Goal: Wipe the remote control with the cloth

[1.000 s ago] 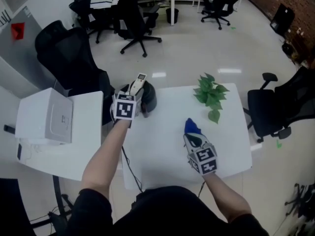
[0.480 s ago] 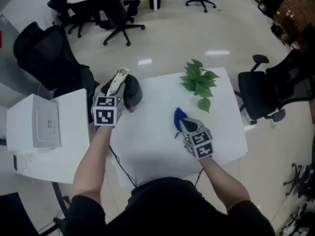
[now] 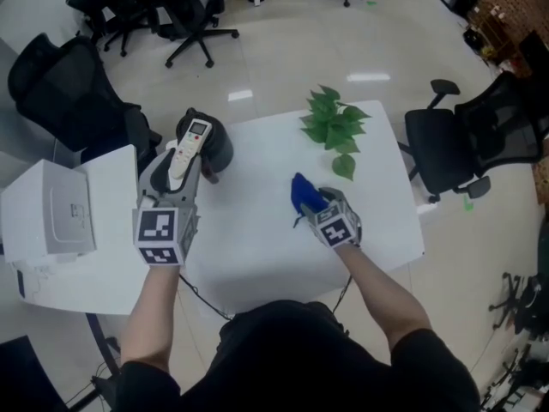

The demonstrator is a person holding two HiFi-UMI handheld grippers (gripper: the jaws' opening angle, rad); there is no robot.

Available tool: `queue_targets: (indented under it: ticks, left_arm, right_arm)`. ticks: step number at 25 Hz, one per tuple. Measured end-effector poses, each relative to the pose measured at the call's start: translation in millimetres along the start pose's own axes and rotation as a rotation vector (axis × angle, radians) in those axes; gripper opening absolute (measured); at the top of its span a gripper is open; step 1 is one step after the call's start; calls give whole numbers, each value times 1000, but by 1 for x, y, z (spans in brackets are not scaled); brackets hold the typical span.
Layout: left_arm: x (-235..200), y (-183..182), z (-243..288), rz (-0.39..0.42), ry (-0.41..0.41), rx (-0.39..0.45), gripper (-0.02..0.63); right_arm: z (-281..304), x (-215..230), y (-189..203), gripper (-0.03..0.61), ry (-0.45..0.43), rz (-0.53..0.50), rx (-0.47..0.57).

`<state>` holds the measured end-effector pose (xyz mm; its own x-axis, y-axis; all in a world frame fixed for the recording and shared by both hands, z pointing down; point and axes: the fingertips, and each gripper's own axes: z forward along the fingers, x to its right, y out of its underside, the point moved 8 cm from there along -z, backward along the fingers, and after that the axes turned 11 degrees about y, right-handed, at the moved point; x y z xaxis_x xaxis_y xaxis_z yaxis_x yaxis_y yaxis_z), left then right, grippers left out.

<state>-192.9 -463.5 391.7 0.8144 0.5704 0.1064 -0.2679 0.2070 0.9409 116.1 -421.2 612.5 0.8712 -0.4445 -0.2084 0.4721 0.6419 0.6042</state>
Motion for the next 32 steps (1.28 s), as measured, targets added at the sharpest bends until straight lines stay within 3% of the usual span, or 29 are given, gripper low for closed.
queue_targets:
  ticks: [3,6,10,13,16,26,32]
  left_arm:
    - [29,1,-19,30,32,32,195]
    - [59,9,-31,121,92,66,195]
    - [98,21,-48,208,134,48,194]
    - [125,30,-59,244,155,40,195]
    - [154,37,-73,283,167,46,195]
    - [277,68,-141,416,154,23,195]
    - [348,81,-190,480,138,-10,195]
  right_arm:
    - [18,-1,7,252,-18,-22,-57]
    - [32,-4,15,252,-26,-31,-101]
    - [38,-5,18,249,-41,1,-116]
    - [30,-8,20,134,-63,25,-117]
    - [7,-13,28,107,-74,38,-88]
    - [-179,-24,60,101,-113,40,287]
    - [-315,-55,69,101,-249,-34,510]
